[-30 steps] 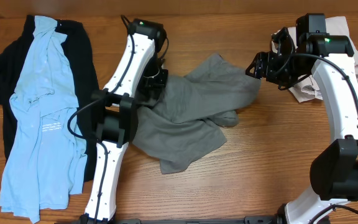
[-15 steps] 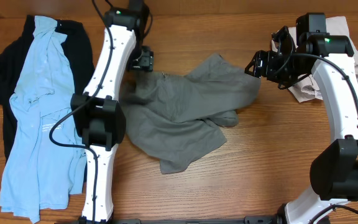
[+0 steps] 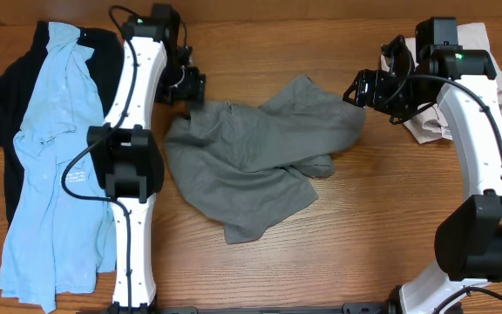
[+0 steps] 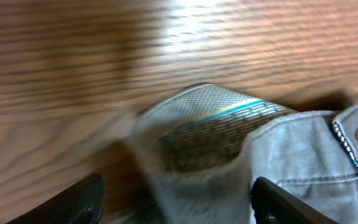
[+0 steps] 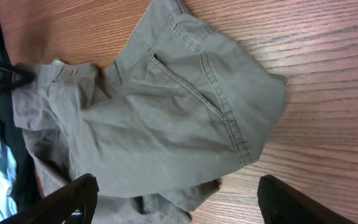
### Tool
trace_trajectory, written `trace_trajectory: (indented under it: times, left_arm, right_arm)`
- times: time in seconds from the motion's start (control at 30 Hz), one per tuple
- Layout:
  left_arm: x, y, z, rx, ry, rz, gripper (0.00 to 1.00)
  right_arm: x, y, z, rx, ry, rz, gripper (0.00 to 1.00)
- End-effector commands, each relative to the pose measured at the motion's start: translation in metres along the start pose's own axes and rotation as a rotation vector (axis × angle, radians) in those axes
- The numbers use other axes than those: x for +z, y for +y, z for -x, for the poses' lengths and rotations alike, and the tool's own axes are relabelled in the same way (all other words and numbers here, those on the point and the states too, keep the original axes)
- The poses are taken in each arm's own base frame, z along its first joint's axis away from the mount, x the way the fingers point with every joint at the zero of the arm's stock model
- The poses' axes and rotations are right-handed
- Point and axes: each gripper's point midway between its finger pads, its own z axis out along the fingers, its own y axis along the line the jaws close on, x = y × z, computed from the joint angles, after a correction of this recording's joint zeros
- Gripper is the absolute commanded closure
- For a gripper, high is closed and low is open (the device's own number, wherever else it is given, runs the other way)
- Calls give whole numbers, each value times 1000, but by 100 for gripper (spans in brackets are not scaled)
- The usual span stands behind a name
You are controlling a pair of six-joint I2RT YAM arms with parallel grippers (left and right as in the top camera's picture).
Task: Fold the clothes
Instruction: 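Lift the grey trousers with the left gripper and shake them out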
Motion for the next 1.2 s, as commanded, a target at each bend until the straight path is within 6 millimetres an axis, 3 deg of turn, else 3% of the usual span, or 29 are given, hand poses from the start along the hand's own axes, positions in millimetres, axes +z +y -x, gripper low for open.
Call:
trace_trajectory:
  times: [0.0, 0.1, 0.13, 0.17, 0.2, 0.33, 0.4, 0.53, 0.63, 0.77, 0.87, 0.93, 1.0, 1.07, 1.17]
  left_arm:
    - [14, -15, 2, 60, 7, -91, 22]
    - [22, -13, 9, 63, -9, -90, 30]
    - [23, -12, 9, 63, -10, -87, 48]
    - [23, -8, 10, 53, -12, -68, 80]
    - [22, -3, 11, 31, -17, -50, 96]
    - [3, 8, 12, -35, -35, -10, 96]
    - [-30, 6, 16, -43, -85, -9, 96]
    - [-119, -13, 26, -11, -269, -20, 96]
    - [-190, -36, 21, 20, -427, -50, 96]
    - [-285, -78, -3, 108, -657, -94, 96]
    - [-338, -111, -29, 186, -785, -126, 96]
    - [-368, -141, -56, 259, -851, -161, 96]
    - [-381, -165, -77, 322, -875, -183, 96]
    - [-381, -181, -93, 360, -866, -181, 96]
    - [-359, -196, -115, 397, -772, -139, 96]
  right_arm:
    - [-2, 1, 1, -3, -9, 2, 14]
    - [-2, 1, 1, -3, -8, 2, 14]
    - [-2, 1, 1, -3, -8, 2, 14]
    - [-2, 1, 1, -3, -8, 2, 14]
    - [-2, 1, 1, -3, -9, 2, 14]
    - [-2, 1, 3, -8, -17, 3, 15]
    - [-2, 2, 7, -15, -31, 6, 15]
    - [0, 8, 8, -31, -37, 14, 15]
    - [0, 18, 9, -44, -40, 55, 15]
    - [-13, 42, 15, -61, -55, 166, 18]
    - [-33, 54, 23, -76, -80, 184, 18]
    - [-59, 65, 29, -91, -108, 185, 18]
    - [-85, 72, 34, -102, -140, 181, 18]
    - [-117, 79, 37, -118, -183, 173, 18]
    - [-161, 80, 38, -115, -251, 148, 17]
